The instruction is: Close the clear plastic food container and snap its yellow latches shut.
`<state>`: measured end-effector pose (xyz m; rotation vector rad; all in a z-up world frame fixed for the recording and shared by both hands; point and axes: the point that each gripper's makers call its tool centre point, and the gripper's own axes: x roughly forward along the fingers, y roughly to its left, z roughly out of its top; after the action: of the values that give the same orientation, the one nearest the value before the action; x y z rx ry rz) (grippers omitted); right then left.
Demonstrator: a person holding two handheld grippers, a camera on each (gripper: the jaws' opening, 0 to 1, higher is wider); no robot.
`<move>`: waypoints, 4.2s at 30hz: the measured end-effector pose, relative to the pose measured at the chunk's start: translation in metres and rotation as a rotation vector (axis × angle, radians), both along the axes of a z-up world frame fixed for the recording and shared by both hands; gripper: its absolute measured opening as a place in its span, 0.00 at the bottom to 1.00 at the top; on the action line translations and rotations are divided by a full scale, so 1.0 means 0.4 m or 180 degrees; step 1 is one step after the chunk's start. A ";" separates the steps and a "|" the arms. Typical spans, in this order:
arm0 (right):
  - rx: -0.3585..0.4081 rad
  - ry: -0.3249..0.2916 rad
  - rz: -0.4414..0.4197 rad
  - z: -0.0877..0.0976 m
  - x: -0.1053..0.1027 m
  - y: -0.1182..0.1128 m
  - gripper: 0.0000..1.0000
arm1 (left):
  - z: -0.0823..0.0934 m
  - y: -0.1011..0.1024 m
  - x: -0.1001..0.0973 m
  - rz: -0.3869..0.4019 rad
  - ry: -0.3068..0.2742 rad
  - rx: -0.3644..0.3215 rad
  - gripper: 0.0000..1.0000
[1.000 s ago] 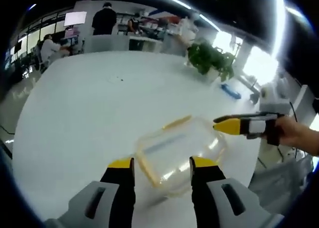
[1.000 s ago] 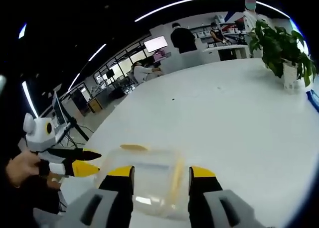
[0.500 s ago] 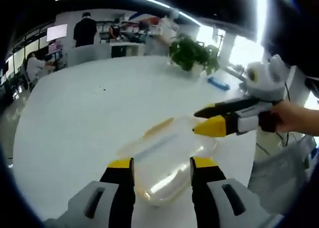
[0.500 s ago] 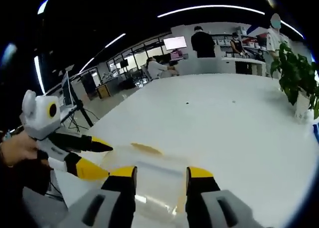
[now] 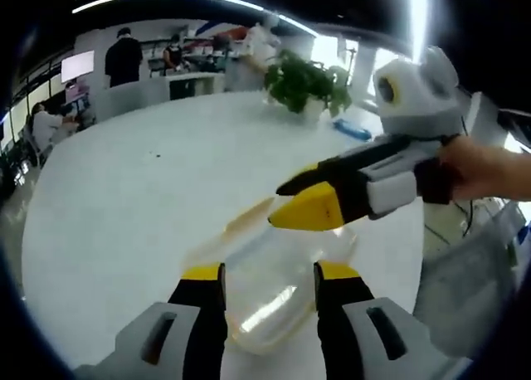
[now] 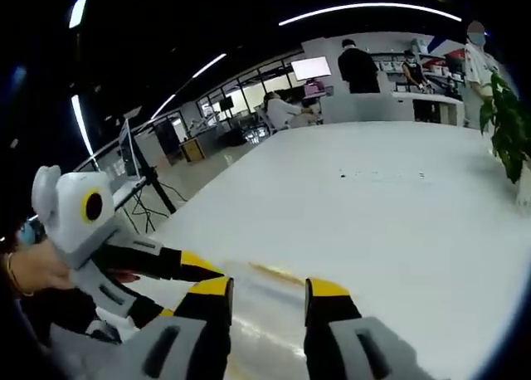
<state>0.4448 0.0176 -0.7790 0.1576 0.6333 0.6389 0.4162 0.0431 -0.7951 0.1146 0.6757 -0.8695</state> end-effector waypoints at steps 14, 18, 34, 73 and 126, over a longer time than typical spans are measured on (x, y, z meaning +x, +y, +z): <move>-0.0064 0.0105 0.0131 -0.027 -0.018 0.021 0.25 | -0.009 -0.003 -0.027 -0.0262 -0.0033 0.0178 0.41; -0.0099 0.0098 0.0149 -0.028 -0.008 0.020 0.26 | -0.014 -0.012 -0.042 -0.0347 -0.0074 0.0209 0.43; -0.0356 0.0124 0.0810 -0.041 0.029 0.034 0.38 | -0.028 -0.046 -0.087 -0.1024 -0.0523 0.0493 0.51; -0.1373 0.0590 0.2685 -0.103 0.001 0.025 0.39 | -0.059 -0.055 -0.065 -0.1158 -0.1150 0.0962 0.47; -0.1207 0.0740 0.2823 -0.115 -0.017 0.050 0.49 | -0.067 -0.065 -0.060 -0.1201 -0.1197 0.1352 0.43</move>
<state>0.4381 0.0375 -0.8248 -0.4384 1.0442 1.3448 0.3920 0.0170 -0.8221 0.7886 0.4797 -1.0174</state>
